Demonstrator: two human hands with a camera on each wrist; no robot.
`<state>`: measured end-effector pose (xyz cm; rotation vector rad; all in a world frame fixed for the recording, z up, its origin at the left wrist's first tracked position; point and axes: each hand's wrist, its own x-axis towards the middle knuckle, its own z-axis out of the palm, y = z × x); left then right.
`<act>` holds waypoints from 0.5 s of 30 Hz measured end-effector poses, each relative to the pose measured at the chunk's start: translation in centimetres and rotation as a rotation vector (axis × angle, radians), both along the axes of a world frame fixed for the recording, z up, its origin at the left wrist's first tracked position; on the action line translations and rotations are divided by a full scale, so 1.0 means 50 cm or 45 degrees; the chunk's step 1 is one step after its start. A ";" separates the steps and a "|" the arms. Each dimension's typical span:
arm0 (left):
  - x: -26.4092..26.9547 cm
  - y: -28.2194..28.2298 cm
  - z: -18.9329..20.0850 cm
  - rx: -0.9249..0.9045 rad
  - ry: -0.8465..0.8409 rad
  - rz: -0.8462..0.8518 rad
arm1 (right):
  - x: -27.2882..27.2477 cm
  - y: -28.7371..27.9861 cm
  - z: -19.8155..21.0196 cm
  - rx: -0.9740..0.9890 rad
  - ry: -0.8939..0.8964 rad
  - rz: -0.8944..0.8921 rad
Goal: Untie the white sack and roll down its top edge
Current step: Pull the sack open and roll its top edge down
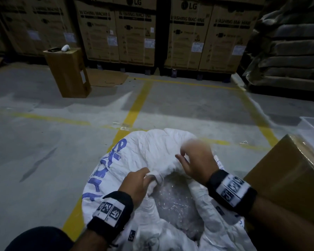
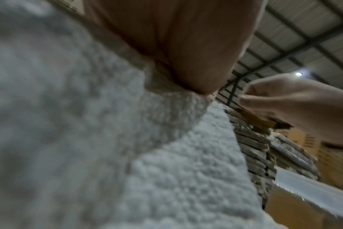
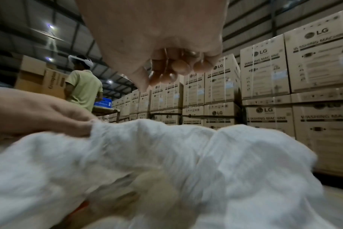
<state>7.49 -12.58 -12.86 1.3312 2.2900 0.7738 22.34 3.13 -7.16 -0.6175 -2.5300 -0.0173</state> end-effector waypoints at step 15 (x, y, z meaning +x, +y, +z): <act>-0.034 -0.008 0.027 0.241 -0.240 0.055 | -0.044 0.049 -0.108 -0.347 -0.521 -0.217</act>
